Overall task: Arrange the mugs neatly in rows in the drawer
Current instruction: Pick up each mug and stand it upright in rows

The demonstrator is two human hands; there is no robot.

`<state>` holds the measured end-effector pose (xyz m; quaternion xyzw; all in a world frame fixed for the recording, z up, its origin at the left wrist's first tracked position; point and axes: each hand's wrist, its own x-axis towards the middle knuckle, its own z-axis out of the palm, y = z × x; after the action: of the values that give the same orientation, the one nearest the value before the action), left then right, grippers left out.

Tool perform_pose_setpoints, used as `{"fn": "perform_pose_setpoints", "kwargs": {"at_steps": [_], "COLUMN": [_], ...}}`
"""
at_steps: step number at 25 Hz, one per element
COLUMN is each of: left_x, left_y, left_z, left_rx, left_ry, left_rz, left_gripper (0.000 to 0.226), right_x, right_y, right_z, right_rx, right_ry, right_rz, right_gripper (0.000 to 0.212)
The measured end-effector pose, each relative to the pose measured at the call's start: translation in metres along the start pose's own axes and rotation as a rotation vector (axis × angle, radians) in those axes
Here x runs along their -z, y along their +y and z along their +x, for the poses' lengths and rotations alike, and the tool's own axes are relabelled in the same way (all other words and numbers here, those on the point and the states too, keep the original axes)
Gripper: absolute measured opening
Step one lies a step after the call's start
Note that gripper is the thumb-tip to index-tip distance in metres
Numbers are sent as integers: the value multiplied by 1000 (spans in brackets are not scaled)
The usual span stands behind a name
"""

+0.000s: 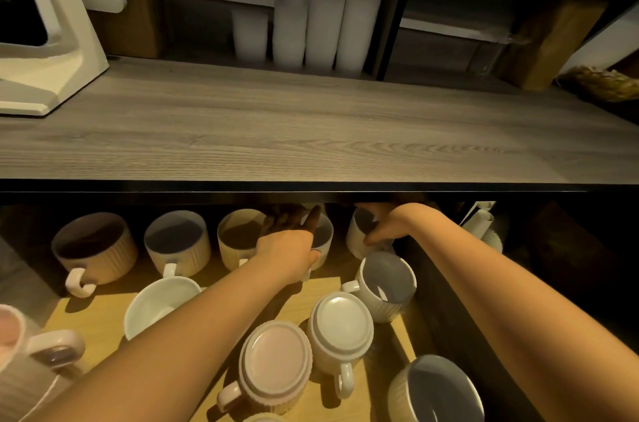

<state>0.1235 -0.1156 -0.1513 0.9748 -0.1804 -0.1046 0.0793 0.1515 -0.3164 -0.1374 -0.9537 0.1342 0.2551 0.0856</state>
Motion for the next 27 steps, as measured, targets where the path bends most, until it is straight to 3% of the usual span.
{"fn": "perform_pose_setpoints", "kwargs": {"at_steps": [7,12,16,22,27], "left_x": [-3,-8,-10,-14,6], "left_y": [2,3,4,3,1], "left_z": [5,8,7,4,-23], "left_rx": [20,13,17,12,-76], "left_ry": [3,35,51,75,41], "left_rz": [-21,-25,19,2,82], "left_gripper": [51,69,71,68,48], "right_x": [-10,-9,-8,-14,-24], "right_y": [1,-3,-5,-5,-9], "right_z": [1,-18,-20,-24,-59], "right_rx": [10,156,155,170,231], "right_ry": [48,186,163,236,407], "right_rz": [144,38,29,-72,-219], "right_gripper": [64,67,69,73,51]}}
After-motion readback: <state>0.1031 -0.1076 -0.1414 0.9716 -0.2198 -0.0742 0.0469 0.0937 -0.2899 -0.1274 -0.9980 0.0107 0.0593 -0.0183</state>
